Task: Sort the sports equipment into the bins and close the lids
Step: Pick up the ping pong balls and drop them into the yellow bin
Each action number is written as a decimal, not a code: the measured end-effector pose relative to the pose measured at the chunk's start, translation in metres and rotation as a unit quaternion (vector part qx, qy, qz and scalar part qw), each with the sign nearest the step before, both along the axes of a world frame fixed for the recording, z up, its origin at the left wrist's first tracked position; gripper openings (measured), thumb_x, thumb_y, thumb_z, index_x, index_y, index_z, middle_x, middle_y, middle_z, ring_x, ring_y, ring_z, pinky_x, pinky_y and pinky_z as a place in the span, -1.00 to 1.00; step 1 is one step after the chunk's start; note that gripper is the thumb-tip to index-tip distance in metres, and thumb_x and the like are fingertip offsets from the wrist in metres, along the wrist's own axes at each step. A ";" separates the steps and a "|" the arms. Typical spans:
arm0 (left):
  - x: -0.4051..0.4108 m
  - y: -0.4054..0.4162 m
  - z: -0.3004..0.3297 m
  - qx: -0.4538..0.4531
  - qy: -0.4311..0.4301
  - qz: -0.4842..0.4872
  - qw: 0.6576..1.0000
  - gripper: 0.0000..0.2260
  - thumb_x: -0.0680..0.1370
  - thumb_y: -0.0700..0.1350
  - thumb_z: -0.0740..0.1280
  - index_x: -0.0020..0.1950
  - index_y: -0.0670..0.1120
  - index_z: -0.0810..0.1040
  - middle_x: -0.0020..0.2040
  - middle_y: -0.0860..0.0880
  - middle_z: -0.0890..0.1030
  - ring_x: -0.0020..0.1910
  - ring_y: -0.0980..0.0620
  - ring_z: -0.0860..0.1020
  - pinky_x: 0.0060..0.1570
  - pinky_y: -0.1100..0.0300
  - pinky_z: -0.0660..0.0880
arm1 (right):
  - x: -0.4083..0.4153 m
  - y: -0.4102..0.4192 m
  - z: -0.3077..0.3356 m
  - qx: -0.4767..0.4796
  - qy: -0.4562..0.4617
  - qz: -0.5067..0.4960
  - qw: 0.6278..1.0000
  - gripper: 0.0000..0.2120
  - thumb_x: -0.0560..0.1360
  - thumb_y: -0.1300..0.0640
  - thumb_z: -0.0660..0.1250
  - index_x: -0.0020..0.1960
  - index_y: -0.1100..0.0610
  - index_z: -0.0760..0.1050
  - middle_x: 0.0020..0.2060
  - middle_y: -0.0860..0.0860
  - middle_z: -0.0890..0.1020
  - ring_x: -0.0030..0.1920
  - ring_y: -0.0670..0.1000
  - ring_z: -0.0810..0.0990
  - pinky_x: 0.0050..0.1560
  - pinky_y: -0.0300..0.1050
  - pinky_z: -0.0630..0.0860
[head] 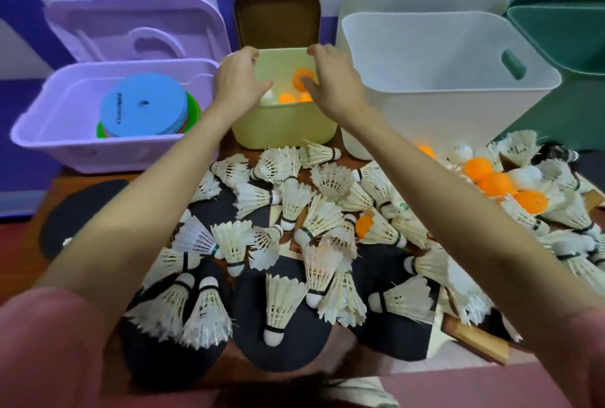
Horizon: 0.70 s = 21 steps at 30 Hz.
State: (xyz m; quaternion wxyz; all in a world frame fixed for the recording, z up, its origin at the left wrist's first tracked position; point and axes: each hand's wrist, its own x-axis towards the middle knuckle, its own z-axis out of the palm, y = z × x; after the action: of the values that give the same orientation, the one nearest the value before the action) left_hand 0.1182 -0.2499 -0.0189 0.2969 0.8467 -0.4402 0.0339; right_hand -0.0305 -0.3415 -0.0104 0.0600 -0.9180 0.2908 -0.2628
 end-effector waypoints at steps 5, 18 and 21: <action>-0.025 0.023 -0.005 -0.111 0.037 -0.077 0.990 -0.72 0.45 -0.07 0.38 0.13 -0.13 0.59 0.03 -0.02 0.64 -0.08 0.09 0.59 -0.05 0.18 0.52 | -0.035 0.006 -0.007 -0.002 -0.075 0.050 0.996 -0.70 0.54 0.10 0.25 0.20 0.24 0.44 0.11 0.15 0.54 0.10 0.11 0.52 0.01 -0.05 0.45; -0.164 0.063 -0.031 0.169 0.005 -0.430 0.887 -0.80 0.49 -0.09 0.42 0.10 -0.04 0.65 0.04 0.06 0.66 0.01 0.15 0.55 0.10 0.22 0.44 | -0.193 0.043 -0.033 0.114 0.013 0.016 0.993 -0.84 0.51 0.21 0.31 0.07 0.18 0.55 -0.05 0.08 0.57 -0.17 0.02 0.58 -0.12 -0.05 0.57; -0.174 0.059 -0.038 0.204 -0.041 -0.430 0.878 -0.78 0.50 -0.10 0.40 0.14 -0.05 0.63 0.09 0.04 0.65 0.10 0.08 0.55 0.14 0.16 0.45 | -0.206 0.055 -0.038 0.129 0.010 0.002 0.992 -0.83 0.50 0.22 0.33 0.08 0.20 0.55 -0.04 0.10 0.58 -0.14 0.04 0.58 -0.12 -0.06 0.56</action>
State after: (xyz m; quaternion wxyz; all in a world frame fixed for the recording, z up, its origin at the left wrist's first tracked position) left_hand -0.0557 -0.1905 -0.0566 0.0848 0.6134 -0.7701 -0.1534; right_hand -0.2366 -0.2868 -0.0485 0.1761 -0.9056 0.3211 -0.2141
